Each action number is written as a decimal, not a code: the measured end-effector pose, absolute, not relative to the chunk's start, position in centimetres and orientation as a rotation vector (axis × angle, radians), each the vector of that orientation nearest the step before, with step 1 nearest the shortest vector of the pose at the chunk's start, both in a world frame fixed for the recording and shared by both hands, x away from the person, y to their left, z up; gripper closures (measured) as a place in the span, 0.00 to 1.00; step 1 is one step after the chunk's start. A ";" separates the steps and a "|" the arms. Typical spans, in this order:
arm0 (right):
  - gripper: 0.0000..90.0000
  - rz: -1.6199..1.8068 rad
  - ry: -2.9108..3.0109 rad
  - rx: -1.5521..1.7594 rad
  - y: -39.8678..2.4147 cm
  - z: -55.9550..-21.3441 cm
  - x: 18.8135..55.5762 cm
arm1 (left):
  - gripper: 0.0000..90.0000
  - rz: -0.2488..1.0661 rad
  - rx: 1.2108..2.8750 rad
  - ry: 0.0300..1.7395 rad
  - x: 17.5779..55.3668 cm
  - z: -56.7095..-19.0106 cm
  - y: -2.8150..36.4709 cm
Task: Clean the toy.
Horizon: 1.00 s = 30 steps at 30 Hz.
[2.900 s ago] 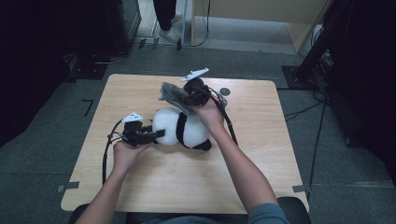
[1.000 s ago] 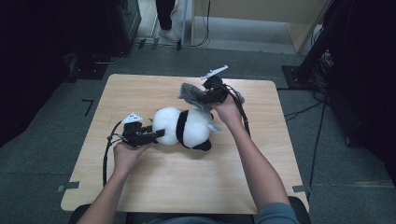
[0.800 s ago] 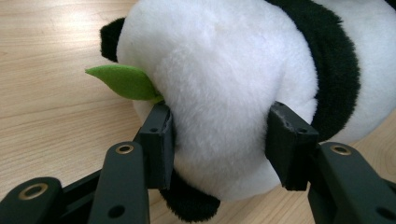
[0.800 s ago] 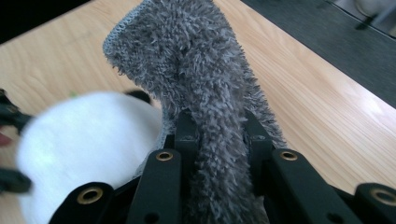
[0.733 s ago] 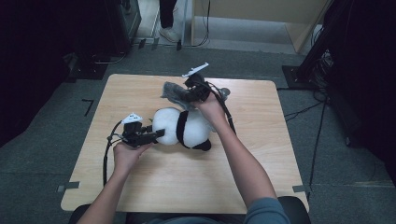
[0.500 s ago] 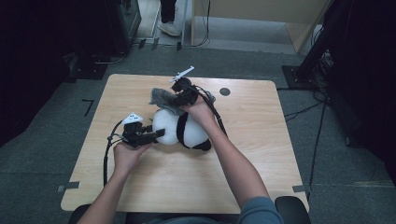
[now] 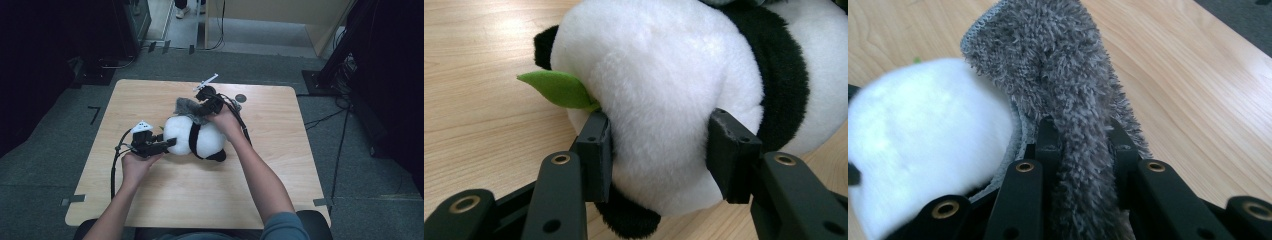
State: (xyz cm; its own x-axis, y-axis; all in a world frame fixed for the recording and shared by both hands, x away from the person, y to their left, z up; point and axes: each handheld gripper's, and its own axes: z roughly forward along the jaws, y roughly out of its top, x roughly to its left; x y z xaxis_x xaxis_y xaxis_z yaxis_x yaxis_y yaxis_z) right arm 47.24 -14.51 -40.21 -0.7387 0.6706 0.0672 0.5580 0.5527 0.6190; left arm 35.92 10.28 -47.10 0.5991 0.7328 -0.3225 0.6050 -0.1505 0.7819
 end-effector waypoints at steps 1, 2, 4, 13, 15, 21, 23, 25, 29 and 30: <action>0.83 0.947 2.599 1.050 -15.0 -40.2 47.2 | 0.56 0.161 1.843 1.080 35.9 -47.1 10.3; 0.83 0.949 2.589 1.066 -15.7 -40.1 47.2 | 0.56 0.160 1.844 1.080 35.9 -47.1 10.3; 0.83 0.945 2.574 1.079 -16.8 -40.1 47.2 | 0.56 0.158 1.843 1.080 36.0 -47.2 10.4; 0.84 0.963 2.500 1.176 -21.8 -39.9 46.2 | 0.55 0.157 1.845 1.078 36.0 -47.2 10.5; 0.84 0.962 2.501 1.189 -22.5 -40.0 45.8 | 0.55 0.158 1.846 1.078 36.0 -47.2 10.5; 0.84 0.984 2.486 1.197 -23.5 -40.1 44.5 | 0.55 0.160 1.850 1.076 36.0 -47.2 10.6; 0.84 0.994 2.466 1.199 -23.8 -39.9 44.2 | 0.55 0.160 1.848 1.075 36.0 -47.2 10.6; 0.84 1.019 2.447 1.189 -23.9 -39.4 44.0 | 0.55 0.158 1.845 1.074 36.0 -47.2 10.6; 0.84 1.074 2.397 1.139 -23.5 -37.6 43.3 | 0.55 0.153 1.839 1.071 36.0 -47.1 10.6; 0.84 1.097 2.392 1.128 -23.2 -37.1 43.0 | 0.54 0.143 1.831 1.069 36.0 -47.1 10.6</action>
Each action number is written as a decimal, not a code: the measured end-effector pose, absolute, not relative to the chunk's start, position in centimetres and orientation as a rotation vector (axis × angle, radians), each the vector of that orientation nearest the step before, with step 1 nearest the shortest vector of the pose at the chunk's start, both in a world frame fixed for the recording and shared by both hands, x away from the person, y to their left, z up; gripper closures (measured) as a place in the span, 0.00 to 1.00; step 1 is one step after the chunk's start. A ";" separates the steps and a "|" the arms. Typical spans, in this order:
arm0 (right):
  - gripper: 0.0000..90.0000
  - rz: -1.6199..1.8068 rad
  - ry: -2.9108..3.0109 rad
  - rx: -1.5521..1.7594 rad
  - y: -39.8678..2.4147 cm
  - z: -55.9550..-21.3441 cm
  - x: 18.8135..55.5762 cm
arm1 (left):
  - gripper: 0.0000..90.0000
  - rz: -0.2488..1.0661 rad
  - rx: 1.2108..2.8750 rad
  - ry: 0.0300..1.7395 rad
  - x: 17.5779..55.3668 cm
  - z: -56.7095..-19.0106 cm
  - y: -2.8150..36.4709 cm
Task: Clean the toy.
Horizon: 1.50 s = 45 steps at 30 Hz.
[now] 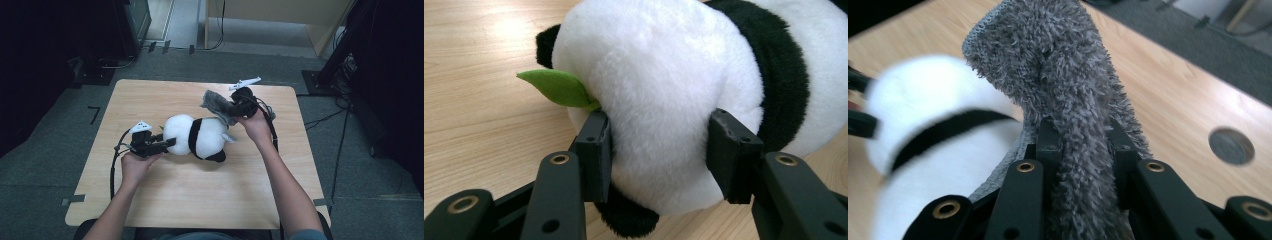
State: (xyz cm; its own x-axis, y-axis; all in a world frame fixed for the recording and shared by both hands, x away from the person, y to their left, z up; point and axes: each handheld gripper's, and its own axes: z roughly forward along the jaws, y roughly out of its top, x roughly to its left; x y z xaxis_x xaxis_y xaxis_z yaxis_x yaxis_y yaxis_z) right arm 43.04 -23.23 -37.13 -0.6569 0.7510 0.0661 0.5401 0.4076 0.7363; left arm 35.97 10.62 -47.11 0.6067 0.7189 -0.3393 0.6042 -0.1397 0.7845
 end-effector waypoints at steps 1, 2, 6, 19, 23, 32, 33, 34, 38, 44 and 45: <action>0.84 1.110 2.394 1.111 -22.9 -36.7 42.8 | 0.54 0.144 1.831 1.065 36.0 -47.1 10.7; 0.84 1.121 2.396 1.093 -22.4 -36.3 42.5 | 0.54 0.147 1.835 1.062 35.9 -47.0 10.7; 0.83 1.145 2.427 1.014 -20.0 -35.5 41.6 | 0.55 0.152 1.825 1.059 35.8 -46.9 10.7; 0.83 1.177 2.528 0.927 -12.1 -37.2 41.9 | 0.55 0.172 1.831 1.053 35.6 -46.7 10.5; 0.83 1.116 2.576 0.910 -10.3 -38.6 42.2 | 0.56 0.174 1.836 1.056 35.6 -46.7 10.5; 0.82 1.033 2.544 0.917 -12.5 -39.0 41.5 | 0.56 0.168 1.834 1.070 35.6 -46.9 10.7; 0.82 1.030 2.536 0.923 -13.2 -39.0 41.3 | 0.56 0.168 1.834 1.069 35.6 -46.9 10.7; 0.82 1.031 2.523 0.929 -13.9 -38.9 41.1 | 0.56 0.171 1.832 1.067 35.6 -46.9 10.6; 0.82 1.052 2.469 0.981 -17.0 -38.5 40.6 | 0.56 0.174 1.831 1.066 35.7 -47.0 10.6; 0.82 1.052 2.426 1.021 -20.1 -38.5 39.9 | 0.55 0.172 1.815 1.051 35.7 -47.3 10.8; 0.82 1.051 2.420 1.028 -20.5 -38.6 39.8 | 0.55 0.170 1.811 1.051 35.7 -47.3 10.8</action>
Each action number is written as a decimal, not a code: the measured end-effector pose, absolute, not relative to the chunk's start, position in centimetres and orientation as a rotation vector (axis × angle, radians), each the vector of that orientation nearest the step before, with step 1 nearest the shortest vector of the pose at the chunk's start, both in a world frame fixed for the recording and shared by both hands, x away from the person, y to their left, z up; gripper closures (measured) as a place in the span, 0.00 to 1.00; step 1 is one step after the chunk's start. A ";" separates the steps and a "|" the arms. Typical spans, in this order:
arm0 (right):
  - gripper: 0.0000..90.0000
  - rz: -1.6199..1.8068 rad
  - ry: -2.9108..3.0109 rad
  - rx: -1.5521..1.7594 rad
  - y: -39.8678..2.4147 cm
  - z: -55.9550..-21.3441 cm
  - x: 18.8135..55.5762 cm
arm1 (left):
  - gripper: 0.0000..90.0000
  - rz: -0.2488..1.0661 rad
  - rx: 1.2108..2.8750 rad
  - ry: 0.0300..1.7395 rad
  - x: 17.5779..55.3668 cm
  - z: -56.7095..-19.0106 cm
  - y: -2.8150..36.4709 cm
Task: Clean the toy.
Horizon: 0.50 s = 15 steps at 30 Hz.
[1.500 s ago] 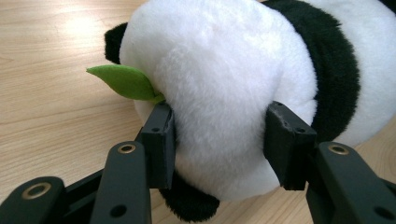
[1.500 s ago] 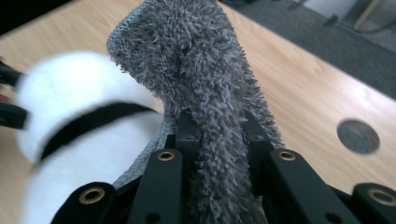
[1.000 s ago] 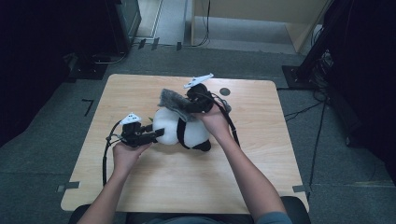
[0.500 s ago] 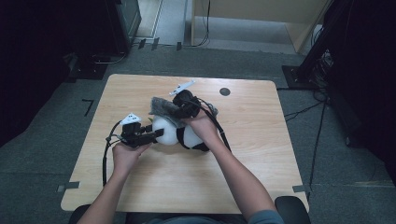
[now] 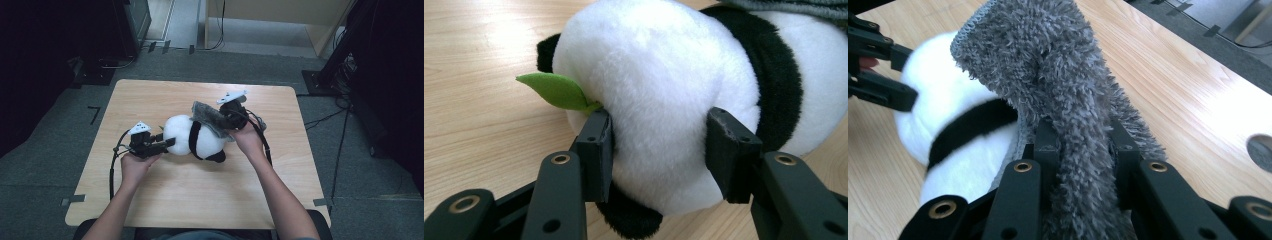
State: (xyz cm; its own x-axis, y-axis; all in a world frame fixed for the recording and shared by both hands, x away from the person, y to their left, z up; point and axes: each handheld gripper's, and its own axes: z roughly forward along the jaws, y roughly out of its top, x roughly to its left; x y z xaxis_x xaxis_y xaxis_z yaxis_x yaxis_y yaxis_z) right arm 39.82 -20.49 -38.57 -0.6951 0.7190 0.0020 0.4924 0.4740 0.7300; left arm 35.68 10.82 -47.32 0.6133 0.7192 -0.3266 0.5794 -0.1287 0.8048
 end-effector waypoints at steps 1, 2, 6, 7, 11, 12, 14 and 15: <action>0.82 1.050 2.411 1.040 -21.0 -38.6 39.7 | 0.55 0.170 1.808 1.051 35.7 -47.3 10.8; 0.82 1.049 2.407 1.049 -21.2 -38.6 39.7 | 0.55 0.172 1.810 1.049 35.7 -47.3 10.8; 0.83 1.015 2.396 1.082 -22.4 -38.5 39.5 | 0.55 0.169 1.812 1.052 35.7 -47.3 10.8; 0.83 1.013 2.399 1.093 -22.6 -38.4 39.5 | 0.55 0.166 1.814 1.051 35.7 -47.3 10.9; 0.83 1.041 2.391 1.106 -22.5 -38.0 39.5 | 0.53 0.158 1.814 1.057 35.8 -47.3 10.9; 0.83 1.049 2.393 1.107 -22.4 -37.9 39.5 | 0.52 0.154 1.817 1.058 35.8 -47.3 11.0; 0.83 1.068 2.399 1.083 -21.4 -37.5 39.7 | 0.50 0.150 1.822 1.057 35.7 -47.3 11.0; 0.83 1.071 2.406 1.072 -20.9 -37.3 39.8 | 0.50 0.148 1.824 1.055 35.7 -47.3 11.1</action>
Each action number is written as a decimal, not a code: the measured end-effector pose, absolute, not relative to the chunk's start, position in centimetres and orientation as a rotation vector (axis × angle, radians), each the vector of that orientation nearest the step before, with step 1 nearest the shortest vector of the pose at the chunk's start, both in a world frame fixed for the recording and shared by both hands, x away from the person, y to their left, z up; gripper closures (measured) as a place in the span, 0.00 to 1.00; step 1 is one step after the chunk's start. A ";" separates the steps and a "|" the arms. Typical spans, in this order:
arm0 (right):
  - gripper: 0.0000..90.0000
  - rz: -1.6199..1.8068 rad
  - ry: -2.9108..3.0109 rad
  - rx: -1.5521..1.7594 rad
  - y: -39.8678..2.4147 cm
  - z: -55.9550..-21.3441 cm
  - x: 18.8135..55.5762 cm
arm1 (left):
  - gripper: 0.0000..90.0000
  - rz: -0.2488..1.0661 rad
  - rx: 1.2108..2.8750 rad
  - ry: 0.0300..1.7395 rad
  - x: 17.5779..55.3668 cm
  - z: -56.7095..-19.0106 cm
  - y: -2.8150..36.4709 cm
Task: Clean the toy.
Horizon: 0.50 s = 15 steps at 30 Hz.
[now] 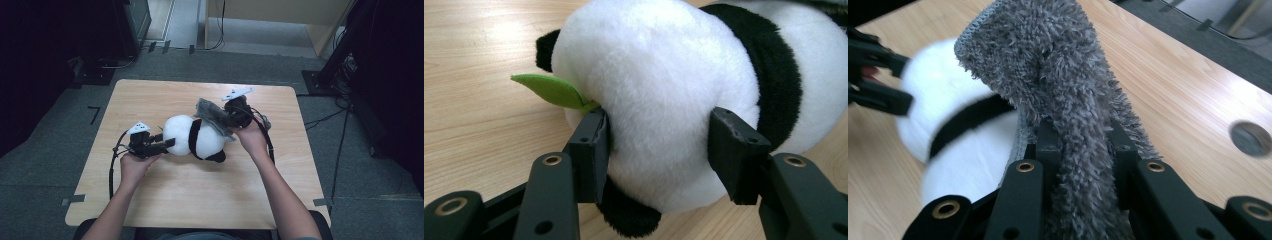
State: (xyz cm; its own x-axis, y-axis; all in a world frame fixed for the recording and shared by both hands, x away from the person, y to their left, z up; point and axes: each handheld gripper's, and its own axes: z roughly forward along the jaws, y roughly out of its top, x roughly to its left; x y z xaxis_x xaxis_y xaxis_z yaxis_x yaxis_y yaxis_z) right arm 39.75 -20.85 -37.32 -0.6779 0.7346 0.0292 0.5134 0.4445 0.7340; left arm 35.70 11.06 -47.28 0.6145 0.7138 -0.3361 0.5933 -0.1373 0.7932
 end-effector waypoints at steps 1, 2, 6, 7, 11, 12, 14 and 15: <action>0.83 1.074 2.410 1.062 -20.2 -37.2 39.8 | 0.49 0.147 1.825 1.053 35.7 -47.3 11.1; 0.83 1.083 2.412 1.050 -19.6 -37.0 39.9 | 0.49 0.144 1.825 1.053 35.7 -47.3 11.1; 0.83 1.093 2.435 1.015 -17.0 -36.8 40.3 | 0.46 0.135 1.821 1.057 35.7 -47.3 11.2; 0.83 1.086 2.444 1.009 -16.3 -36.9 40.5 | 0.45 0.136 1.822 1.056 35.7 -47.3 11.2; 0.83 1.100 2.464 1.006 -14.2 -37.2 41.1 | 0.44 0.141 1.824 1.050 35.7 -47.3 11.2; 0.83 1.109 2.470 1.010 -13.8 -37.3 41.2 | 0.44 0.144 1.824 1.047 35.8 -47.3 11.2; 0.83 1.113 2.478 1.001 -12.8 -37.3 41.5 | 0.44 0.143 1.823 1.047 35.8 -47.3 11.2; 0.83 1.112 2.484 0.999 -12.4 -37.3 41.6 | 0.44 0.142 1.820 1.048 35.7 -47.3 11.2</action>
